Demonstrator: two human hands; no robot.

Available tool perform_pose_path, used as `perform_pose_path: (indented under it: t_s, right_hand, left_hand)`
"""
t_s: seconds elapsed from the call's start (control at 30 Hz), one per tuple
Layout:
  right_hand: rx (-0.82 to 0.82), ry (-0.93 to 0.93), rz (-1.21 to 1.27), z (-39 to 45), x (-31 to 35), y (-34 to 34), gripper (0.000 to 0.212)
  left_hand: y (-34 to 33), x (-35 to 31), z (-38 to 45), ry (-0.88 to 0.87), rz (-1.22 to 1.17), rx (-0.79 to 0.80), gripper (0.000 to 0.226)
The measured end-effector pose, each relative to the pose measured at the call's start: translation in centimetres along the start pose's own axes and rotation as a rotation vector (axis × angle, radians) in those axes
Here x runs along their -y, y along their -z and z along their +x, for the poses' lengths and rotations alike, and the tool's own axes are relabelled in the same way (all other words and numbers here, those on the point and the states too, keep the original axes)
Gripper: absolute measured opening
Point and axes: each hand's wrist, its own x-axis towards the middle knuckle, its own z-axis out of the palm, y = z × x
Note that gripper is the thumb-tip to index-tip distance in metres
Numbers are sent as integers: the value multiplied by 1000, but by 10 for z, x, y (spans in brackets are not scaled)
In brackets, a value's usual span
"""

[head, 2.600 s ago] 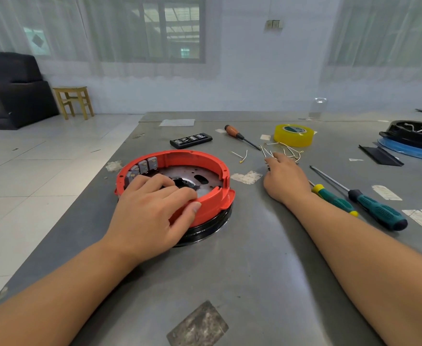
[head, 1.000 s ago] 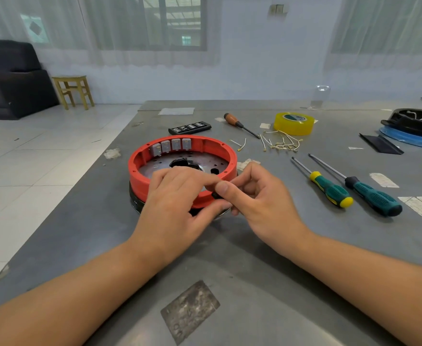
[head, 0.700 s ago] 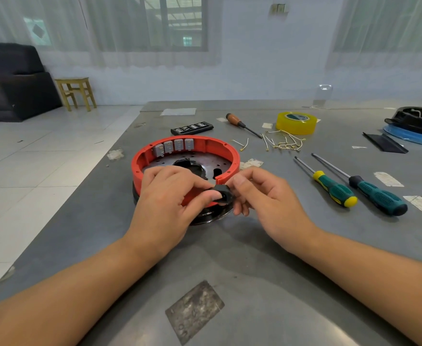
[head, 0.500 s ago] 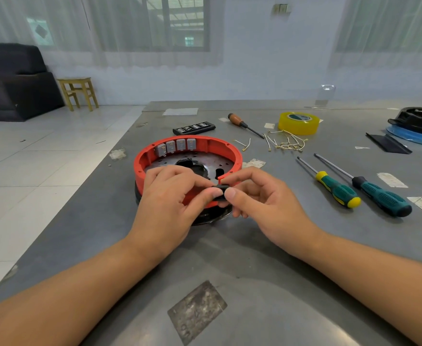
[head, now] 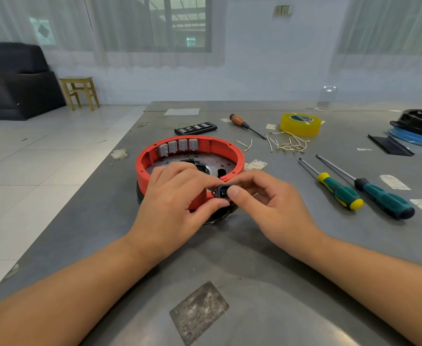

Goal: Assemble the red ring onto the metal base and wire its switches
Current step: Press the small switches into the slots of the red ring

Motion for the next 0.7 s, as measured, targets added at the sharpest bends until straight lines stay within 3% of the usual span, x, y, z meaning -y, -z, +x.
perform_pose_path:
  t_s: [0.17,0.33,0.47,0.7]
  right_hand:
    - [21,77,-22,1,1,-1,17]
    - [-81,113,-56,14,-4,6,21]
    - [-119,150,-160,33,-4,11,22]
    - [0,264,-249,55,-5,-4,17]
  left_hand:
    - [-2,4,0,-55,27,-34,28]
    - [7,14,2,72,74,3,44]
    - [13,26,2,127,126,105,38]
    - [10,28,2,164,52,149,32]
